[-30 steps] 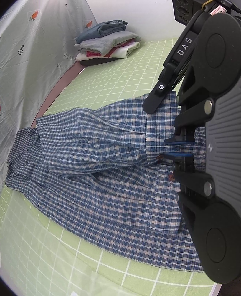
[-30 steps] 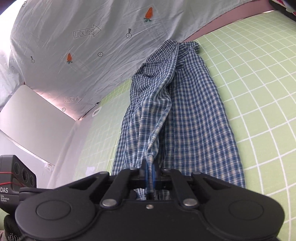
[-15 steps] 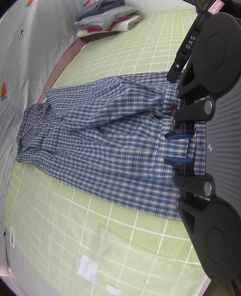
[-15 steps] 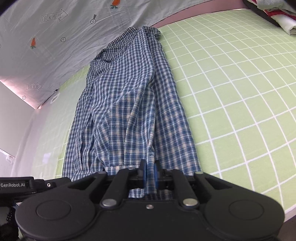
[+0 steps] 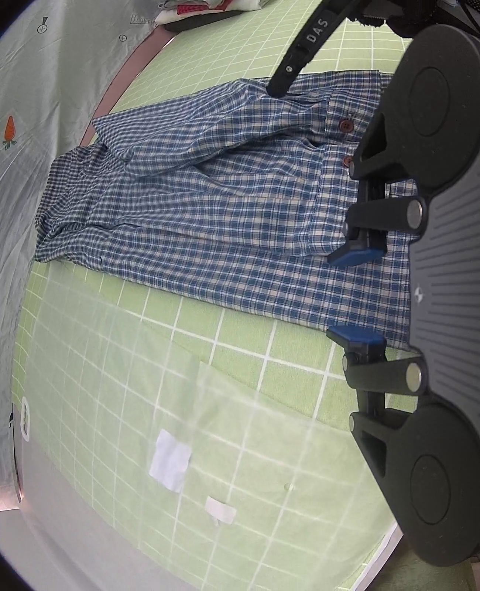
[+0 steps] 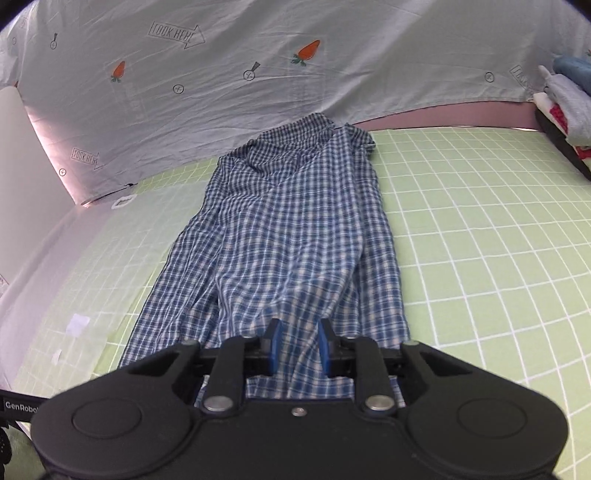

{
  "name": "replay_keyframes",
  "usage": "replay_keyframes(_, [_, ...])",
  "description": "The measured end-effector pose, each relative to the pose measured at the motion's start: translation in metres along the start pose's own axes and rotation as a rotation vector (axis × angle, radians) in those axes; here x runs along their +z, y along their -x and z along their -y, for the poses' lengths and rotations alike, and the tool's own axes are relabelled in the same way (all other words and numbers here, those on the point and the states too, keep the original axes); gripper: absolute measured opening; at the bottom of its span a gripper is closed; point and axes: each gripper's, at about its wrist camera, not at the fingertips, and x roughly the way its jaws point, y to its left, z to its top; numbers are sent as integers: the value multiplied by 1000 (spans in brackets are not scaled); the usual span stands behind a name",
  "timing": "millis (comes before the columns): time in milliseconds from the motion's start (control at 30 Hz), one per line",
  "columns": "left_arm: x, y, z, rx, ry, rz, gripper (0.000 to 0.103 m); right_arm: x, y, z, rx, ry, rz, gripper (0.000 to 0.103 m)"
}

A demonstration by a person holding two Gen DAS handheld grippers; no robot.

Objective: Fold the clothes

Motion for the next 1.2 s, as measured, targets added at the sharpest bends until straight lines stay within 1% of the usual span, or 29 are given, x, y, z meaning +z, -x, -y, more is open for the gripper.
replay_keyframes(100, [1, -3, -2, 9, -8, -7, 41, -13, -21, -7, -30, 36, -79, 20])
replay_keyframes(167, [1, -6, -3, 16, -15, -12, 41, -24, -29, -4, -43, 13, -135, 19])
replay_keyframes(267, [0, -9, -5, 23, -27, -20, 42, -31, -18, 0, -48, 4, -133, 19])
replay_keyframes(300, [-1, -10, -6, 25, -31, -23, 42, -31, -12, 2, -52, -5, -123, 22])
replay_keyframes(367, [-4, -13, -6, 31, -42, -29, 42, -30, -1, 6, -71, -33, -101, 41])
replay_keyframes(400, [-5, -14, -6, 32, -49, -32, 42, -30, 4, 8, -87, -38, -91, 45])
replay_keyframes(433, [-6, -15, -6, 32, -54, -34, 42, -31, 8, 9, -108, -39, -83, 53])
replay_keyframes(467, [-8, -15, -6, 31, -60, -37, 42, -33, 13, 10, -131, -35, -80, 57])
replay_keyframes(600, [-17, -16, -4, 41, -82, -53, 42, -45, 22, 20, -168, -60, -100, 63])
replay_keyframes(733, [-26, -17, -1, 48, -102, -54, 42, -59, 27, 23, -190, -77, -128, 65])
replay_keyframes(867, [-38, -15, 4, 52, -120, -46, 43, -70, 32, 19, -200, -62, -143, 73])
replay_keyframes(967, [-45, -13, 4, 40, -122, -46, 44, -77, 33, 16, -205, -57, -163, 74])
replay_keyframes(1000, [-48, -13, 5, 37, -126, -45, 47, -80, 34, 15, -204, -57, -170, 74])
replay_keyframes(1033, [-50, -13, 6, 33, -130, -45, 48, -82, 34, 15, -203, -57, -176, 74])
replay_keyframes(1100, [-54, -13, 8, 26, -140, -45, 48, -84, 35, 13, -198, -55, -182, 74])
replay_keyframes(1200, [-56, -9, 12, -4, -166, -41, 48, -86, 34, 11, -202, -51, -195, 74])
